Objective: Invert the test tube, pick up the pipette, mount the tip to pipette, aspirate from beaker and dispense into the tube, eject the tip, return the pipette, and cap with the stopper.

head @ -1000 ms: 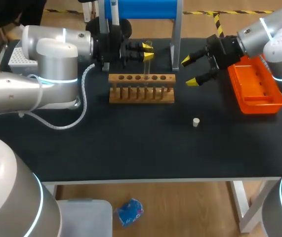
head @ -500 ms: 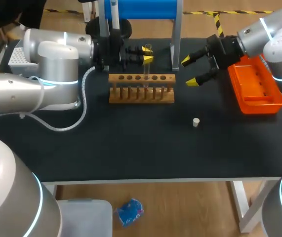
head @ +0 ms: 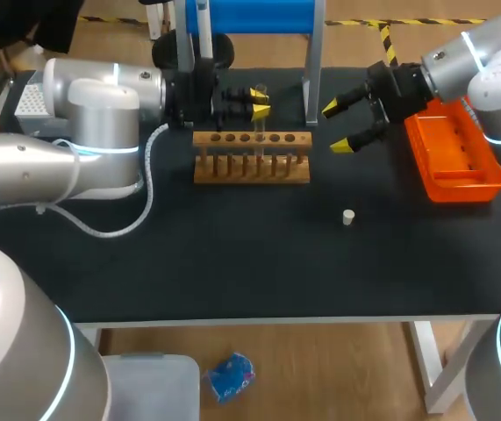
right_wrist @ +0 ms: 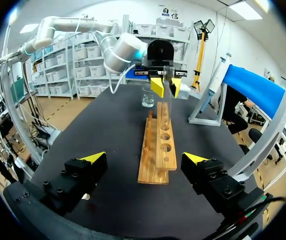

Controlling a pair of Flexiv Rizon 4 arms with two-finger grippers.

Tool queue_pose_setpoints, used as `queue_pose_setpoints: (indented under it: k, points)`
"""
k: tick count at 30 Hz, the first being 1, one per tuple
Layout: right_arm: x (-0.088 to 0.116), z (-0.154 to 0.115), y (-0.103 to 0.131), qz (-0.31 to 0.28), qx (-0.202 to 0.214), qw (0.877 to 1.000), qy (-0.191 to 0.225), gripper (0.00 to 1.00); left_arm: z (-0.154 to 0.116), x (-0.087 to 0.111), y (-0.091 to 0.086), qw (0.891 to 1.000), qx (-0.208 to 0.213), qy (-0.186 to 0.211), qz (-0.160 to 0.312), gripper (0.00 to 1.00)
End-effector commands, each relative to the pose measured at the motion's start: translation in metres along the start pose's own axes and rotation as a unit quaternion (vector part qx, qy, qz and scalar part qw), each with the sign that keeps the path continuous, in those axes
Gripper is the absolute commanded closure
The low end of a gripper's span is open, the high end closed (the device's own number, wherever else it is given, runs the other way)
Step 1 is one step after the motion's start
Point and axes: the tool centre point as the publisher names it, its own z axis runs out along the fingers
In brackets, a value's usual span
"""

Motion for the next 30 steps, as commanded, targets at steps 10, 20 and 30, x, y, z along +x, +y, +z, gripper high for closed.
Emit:
queue_pose_setpoints:
  k: [10, 20, 30]
  points:
    - [-0.001, 0.0, 0.0, 0.0, 0.001, 1.0, 0.001, 0.0, 0.002, -0.005, 0.01, 1.0, -0.003, 0.003, -0.005, 1.0]
    - [-0.001, 0.0, 0.0, 0.0, 0.001, 1.0, 0.001, 0.0, 0.001, -0.006, 0.013, 1.0, -0.006, 0.002, -0.014, 0.97]
    - [-0.001, 0.0, 0.0, 0.0, 0.001, 1.0, 0.001, 0.0, -0.028, 0.0, 0.004, 0.999, -0.028, -0.033, -0.024, 0.0]
